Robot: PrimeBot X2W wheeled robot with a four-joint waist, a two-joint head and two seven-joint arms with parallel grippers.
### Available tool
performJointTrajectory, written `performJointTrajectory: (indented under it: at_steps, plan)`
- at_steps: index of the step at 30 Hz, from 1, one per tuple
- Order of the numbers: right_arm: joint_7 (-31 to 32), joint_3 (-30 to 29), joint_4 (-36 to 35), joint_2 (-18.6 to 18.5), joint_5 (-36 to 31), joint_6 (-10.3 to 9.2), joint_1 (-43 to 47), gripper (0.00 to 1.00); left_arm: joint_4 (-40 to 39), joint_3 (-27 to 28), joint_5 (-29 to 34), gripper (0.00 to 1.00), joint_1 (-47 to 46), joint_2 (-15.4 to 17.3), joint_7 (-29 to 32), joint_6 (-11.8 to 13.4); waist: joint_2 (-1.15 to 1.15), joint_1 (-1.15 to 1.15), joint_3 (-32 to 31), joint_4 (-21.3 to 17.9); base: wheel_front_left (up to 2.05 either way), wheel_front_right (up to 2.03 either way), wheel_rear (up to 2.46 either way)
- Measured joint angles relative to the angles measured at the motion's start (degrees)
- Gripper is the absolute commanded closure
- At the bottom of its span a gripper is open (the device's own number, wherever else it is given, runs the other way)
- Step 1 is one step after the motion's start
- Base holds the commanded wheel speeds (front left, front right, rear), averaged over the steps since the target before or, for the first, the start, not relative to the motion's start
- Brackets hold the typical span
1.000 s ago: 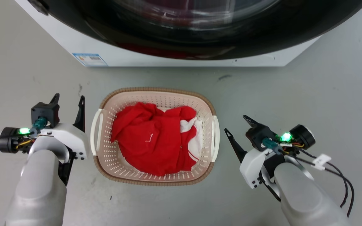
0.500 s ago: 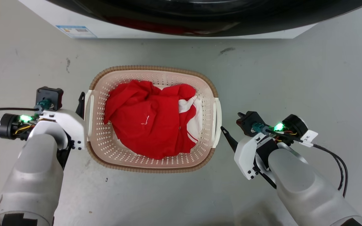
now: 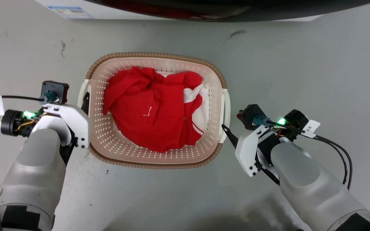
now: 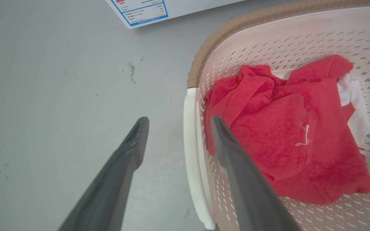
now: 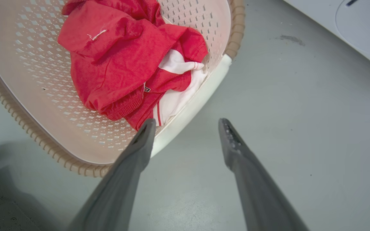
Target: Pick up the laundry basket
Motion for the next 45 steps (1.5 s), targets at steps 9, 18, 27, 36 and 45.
performJointTrajectory:
  at_steps: [9,18,27,36,45]
  plan:
    - [0.96,1.8,0.82,0.01,2.77,0.0,-2.43,0.0,0.99,-3.07,-2.04,0.0,-2.59,0.22,2.36,0.0,0.0,0.0,3.02,0.39,0.0,0.0,0.0]
    - [2.0,2.97,2.26,0.12,4.41,0.01,-4.22,0.0,1.57,-5.84,-4.15,0.0,-3.45,-0.02,4.15,0.0,0.0,-0.01,5.3,0.64,0.0,0.0,0.0]
    - [3.1,3.69,3.11,0.2,6.06,0.03,-5.08,1.0,1.82,-8.67,-6.37,1.0,-3.61,-0.01,5.6,-0.08,0.0,0.0,6.71,0.63,0.0,0.0,0.0]
    - [2.8,4.16,3.75,0.53,6.93,0.05,-5.8,1.0,1.85,-11.21,-8.98,1.0,-3.31,-0.75,5.88,-0.42,0.0,0.0,5.32,0.76,0.0,0.0,0.0]
    - [3.78,5.7,4.47,0.54,8.08,0.05,-4.55,1.0,1.82,-13.41,-12.9,1.0,-0.6,-0.99,8.12,-0.41,0.0,-0.01,0.17,0.51,0.0,0.0,0.0]
